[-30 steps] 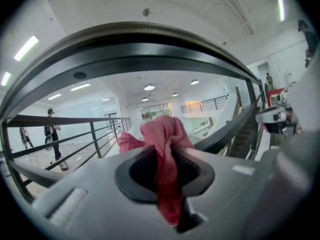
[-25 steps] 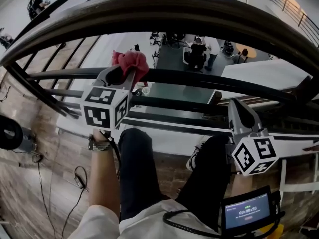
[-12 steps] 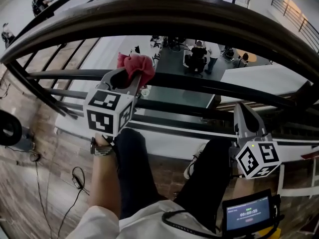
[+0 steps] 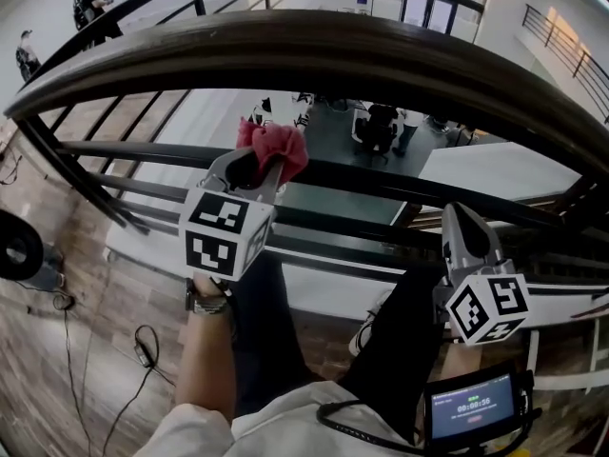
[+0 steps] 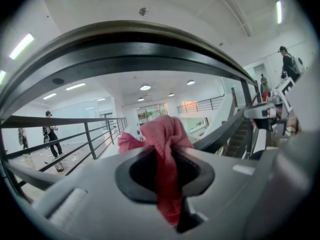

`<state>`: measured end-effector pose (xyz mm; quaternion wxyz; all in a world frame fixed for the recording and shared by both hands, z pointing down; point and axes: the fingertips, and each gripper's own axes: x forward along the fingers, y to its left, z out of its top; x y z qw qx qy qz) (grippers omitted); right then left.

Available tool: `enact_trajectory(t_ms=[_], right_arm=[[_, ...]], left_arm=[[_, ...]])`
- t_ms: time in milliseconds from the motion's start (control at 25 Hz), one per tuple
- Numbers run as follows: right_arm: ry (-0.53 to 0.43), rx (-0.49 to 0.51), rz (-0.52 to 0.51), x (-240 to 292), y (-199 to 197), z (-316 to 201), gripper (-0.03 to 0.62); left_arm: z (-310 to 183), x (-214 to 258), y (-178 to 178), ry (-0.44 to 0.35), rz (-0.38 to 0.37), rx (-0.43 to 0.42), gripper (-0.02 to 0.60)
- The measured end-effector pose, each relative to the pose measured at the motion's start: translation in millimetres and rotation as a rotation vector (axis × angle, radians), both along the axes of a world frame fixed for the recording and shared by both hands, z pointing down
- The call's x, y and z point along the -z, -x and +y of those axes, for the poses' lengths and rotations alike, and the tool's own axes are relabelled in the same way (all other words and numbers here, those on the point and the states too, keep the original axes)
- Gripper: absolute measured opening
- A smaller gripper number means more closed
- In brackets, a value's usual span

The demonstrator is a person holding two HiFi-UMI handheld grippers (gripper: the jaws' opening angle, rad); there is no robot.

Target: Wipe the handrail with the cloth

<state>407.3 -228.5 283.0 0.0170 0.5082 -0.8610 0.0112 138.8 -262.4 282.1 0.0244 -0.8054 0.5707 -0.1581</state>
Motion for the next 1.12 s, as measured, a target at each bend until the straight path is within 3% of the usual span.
enact_trajectory(t_ms=[480, 880, 1120], right_arm=[[0.016, -0.011, -0.019, -3.1, -35.1, -9.2, 0.003], [0.011, -0.046, -0.026, 2.3, -62.4, -1.3, 0.003], [0.007, -0.05, -0.019, 15.5, -106.3, 3.6, 0.003]], left_arm=[[-0.1, 0.5, -31.5, 0.013, 0.0, 0.022, 0.071], [-1.3, -2.6, -70.7, 0.02, 0.009, -0.017, 0.071], [-4.0, 9.0, -120.6, 0.019, 0.001, -0.042, 0.071]])
